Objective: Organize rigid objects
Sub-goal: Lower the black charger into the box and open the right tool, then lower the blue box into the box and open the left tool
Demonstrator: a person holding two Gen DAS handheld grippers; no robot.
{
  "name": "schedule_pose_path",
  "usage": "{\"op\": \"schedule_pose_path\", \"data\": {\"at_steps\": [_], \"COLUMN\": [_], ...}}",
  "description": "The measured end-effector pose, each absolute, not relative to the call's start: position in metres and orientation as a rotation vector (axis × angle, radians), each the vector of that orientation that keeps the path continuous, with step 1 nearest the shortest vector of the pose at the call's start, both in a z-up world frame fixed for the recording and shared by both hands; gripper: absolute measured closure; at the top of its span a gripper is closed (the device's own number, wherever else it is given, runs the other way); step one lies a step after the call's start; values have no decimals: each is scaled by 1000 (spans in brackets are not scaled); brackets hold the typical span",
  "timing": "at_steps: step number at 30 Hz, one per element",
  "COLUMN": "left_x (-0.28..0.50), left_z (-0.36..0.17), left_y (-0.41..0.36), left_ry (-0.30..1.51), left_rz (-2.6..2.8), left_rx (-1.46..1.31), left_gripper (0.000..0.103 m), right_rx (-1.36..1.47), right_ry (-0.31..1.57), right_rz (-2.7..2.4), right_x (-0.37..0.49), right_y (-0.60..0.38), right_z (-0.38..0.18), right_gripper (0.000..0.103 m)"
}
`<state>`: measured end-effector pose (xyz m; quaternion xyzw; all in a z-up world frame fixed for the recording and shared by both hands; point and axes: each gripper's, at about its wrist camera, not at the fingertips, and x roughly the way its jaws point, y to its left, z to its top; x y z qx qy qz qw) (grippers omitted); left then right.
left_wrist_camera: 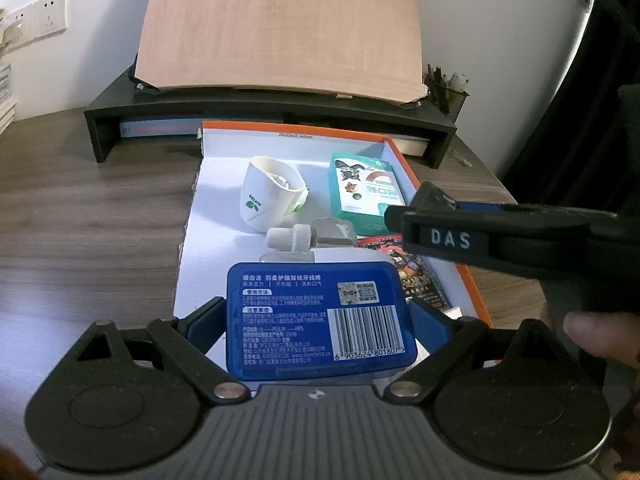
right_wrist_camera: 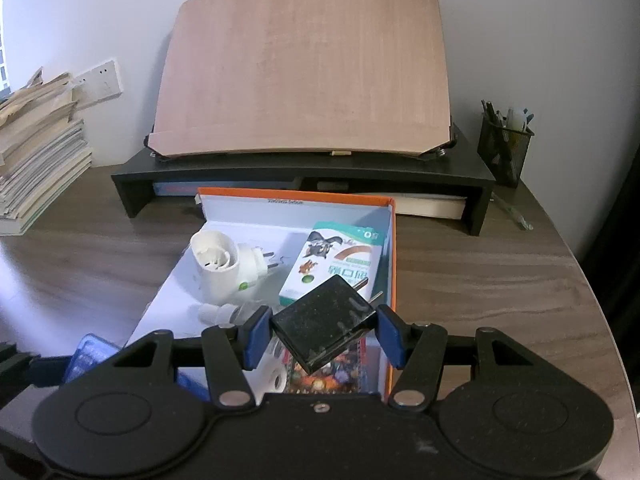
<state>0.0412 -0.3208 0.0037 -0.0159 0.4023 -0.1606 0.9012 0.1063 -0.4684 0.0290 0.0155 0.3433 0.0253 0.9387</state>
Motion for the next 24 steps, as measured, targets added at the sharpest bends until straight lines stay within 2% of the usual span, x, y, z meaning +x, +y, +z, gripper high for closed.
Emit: {"op": "schedule_pose_path", "data": {"at_steps": [3,16,24], "left_x": [42,39,33], "left_z": [2,-2,-1], "left_y": [-321,-332,-328], "left_ry": [837,844,840], "left_rz": [-331,-377,-337], "left_rx": [-33,-32,-42], "left_gripper": [5,5,0], "right_rx": [28,48,57], "right_ry": [668,591,577], "right_rz": [51,-56,-83], "right_x": [107,47,7], "right_y": [-470,-507,-517], "right_z": [33,65,75], "right_gripper": [28,25,25]}}
